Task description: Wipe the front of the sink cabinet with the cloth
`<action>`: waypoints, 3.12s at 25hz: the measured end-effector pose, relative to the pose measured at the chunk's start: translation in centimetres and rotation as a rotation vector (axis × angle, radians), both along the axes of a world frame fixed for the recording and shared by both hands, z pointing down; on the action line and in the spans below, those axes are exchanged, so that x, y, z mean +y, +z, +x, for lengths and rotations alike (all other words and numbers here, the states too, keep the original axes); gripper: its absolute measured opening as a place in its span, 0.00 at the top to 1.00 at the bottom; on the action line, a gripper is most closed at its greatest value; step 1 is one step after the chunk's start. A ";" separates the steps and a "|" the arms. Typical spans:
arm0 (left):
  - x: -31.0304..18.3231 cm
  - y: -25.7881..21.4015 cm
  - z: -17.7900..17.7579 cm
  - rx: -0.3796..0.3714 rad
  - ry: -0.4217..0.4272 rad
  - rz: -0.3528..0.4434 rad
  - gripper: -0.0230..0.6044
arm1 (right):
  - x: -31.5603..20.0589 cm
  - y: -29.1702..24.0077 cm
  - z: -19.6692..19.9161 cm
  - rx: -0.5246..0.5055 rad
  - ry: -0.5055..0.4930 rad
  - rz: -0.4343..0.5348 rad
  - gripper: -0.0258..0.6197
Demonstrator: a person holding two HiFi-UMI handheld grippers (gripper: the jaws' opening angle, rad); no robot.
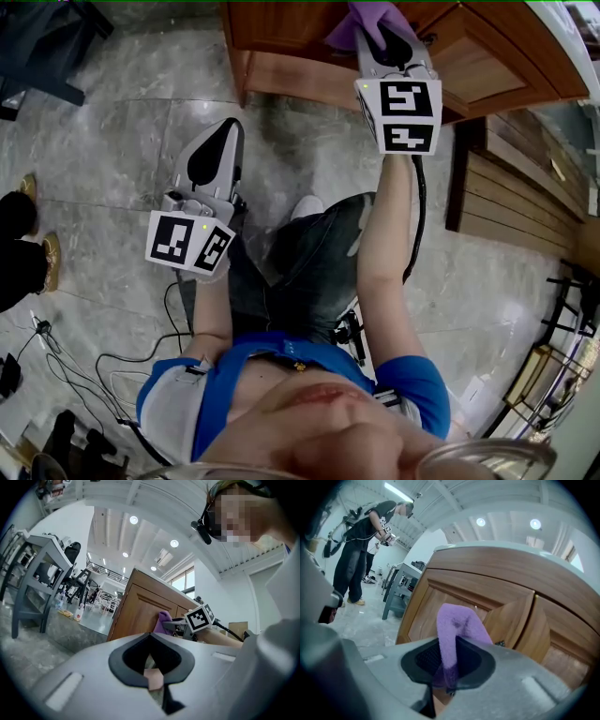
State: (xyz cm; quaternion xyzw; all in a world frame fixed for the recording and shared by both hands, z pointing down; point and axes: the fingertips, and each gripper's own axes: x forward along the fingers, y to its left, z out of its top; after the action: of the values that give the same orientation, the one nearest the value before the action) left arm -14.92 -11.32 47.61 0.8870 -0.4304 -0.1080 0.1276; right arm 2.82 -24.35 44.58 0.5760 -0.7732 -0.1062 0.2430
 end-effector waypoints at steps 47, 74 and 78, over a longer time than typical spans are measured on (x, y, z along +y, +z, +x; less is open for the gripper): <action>0.3 0.1 -6.7 -0.034 -0.185 -0.008 0.97 | -3.2 3.2 -15.7 -0.036 -0.309 -0.101 0.87; -0.5 -0.2 -6.1 -0.030 -0.176 0.001 0.97 | -3.2 9.9 -18.6 0.038 -0.394 -0.239 0.87; -0.7 -0.1 -5.8 -0.030 -0.171 0.001 0.97 | -3.2 10.2 -18.8 0.046 -0.404 -0.240 0.87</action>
State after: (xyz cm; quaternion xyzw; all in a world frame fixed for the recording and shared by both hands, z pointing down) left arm -20.76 -12.00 47.51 0.8485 -0.5065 -0.1057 0.1110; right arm -15.97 -27.56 54.82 0.3737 -0.8742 -0.0732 0.3013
